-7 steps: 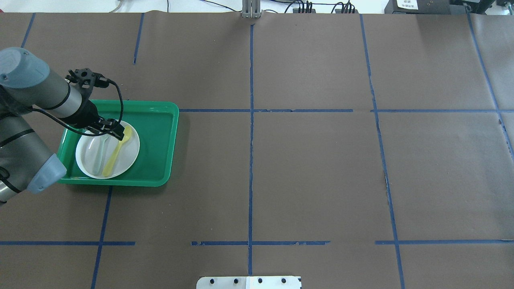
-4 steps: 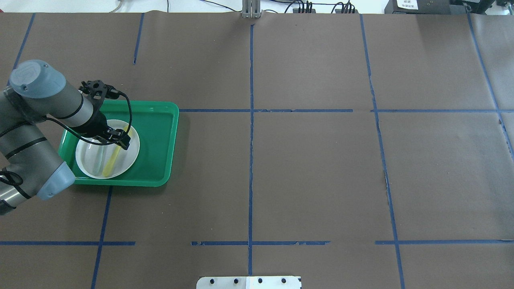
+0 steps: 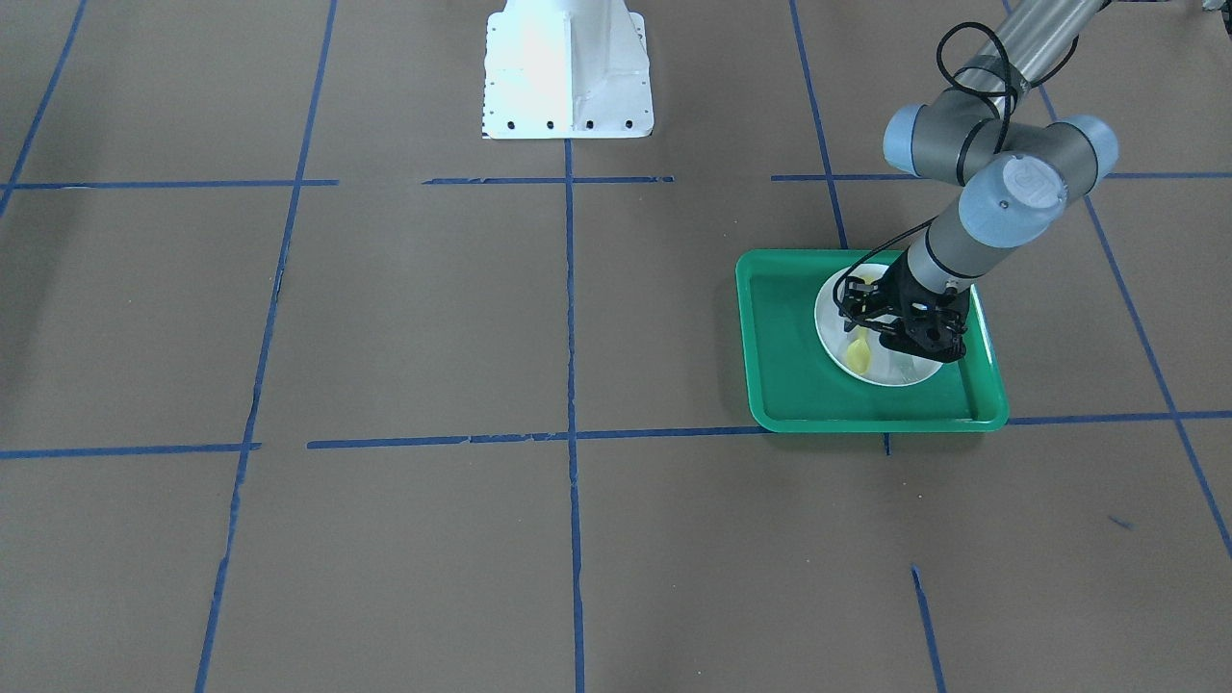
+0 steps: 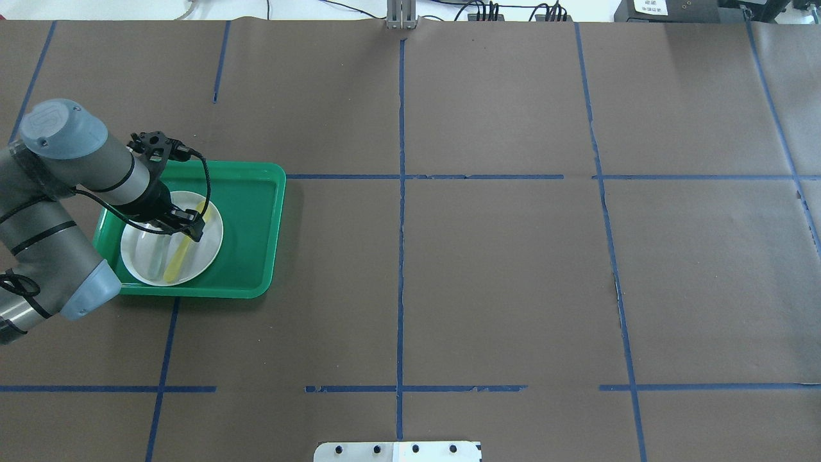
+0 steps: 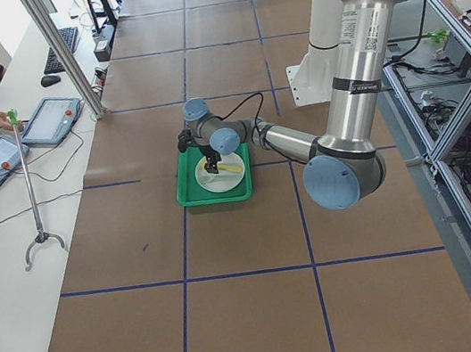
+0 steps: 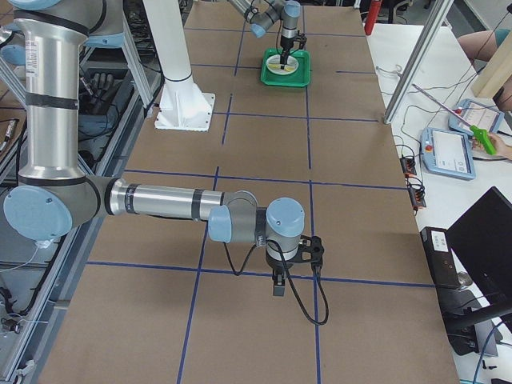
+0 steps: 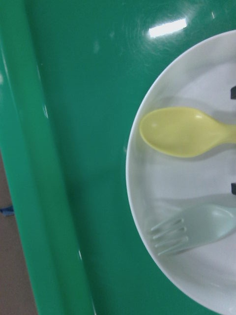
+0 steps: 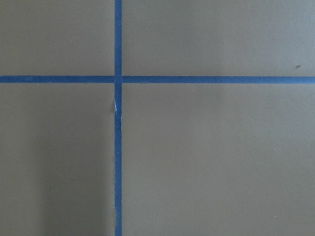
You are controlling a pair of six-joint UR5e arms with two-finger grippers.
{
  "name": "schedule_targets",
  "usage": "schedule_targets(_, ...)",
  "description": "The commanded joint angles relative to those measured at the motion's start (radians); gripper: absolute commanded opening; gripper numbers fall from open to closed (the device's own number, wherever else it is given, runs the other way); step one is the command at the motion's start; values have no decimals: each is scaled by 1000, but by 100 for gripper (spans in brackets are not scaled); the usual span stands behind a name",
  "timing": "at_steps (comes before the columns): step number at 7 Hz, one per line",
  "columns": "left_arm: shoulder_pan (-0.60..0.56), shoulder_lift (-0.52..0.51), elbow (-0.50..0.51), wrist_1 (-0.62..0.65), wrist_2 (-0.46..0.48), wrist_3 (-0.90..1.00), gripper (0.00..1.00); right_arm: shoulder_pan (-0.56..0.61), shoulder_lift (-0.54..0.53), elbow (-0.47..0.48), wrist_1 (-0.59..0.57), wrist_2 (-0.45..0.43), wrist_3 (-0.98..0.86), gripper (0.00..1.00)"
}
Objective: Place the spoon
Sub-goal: 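Lower the left gripper and close it on the yellow spoon handle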
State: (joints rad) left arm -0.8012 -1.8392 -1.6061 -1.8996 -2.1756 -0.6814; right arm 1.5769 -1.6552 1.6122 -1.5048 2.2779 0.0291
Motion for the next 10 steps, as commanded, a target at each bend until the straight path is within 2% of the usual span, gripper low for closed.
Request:
schedule_targets(1, 2, 0, 2, 1, -1, -4, 56, 0, 0, 0, 0, 0, 0, 100)
schedule_targets(2, 3, 1, 2, 1, -1, -6, 54, 0, 0, 0, 0, 0, 0, 100)
schedule_targets(4, 3, 3, 2, 4, -1, -7, 40, 0, 0, 0, 0, 0, 0, 100)
schedule_targets(6, 3, 5, -1, 7, -7, -9, 0, 0, 0, 0, 0, 0, 0, 100)
schedule_targets(7, 3, 9, -8, 8, -9, -12, 0, 0, 0, 0, 0, -1, 0, 100)
schedule_targets(8, -4, 6, -56, 60, -12, -12, 0, 0, 0, 0, 0, -1, 0, 100)
schedule_targets(9, -7, -5, -93, 174, -7, -13, 0, 0, 0, 0, 0, 0, 0, 100)
schedule_targets(10, -10, -21, -103, 191, -7, -39, 0, 0, 0, 0, 0, 0, 0, 100)
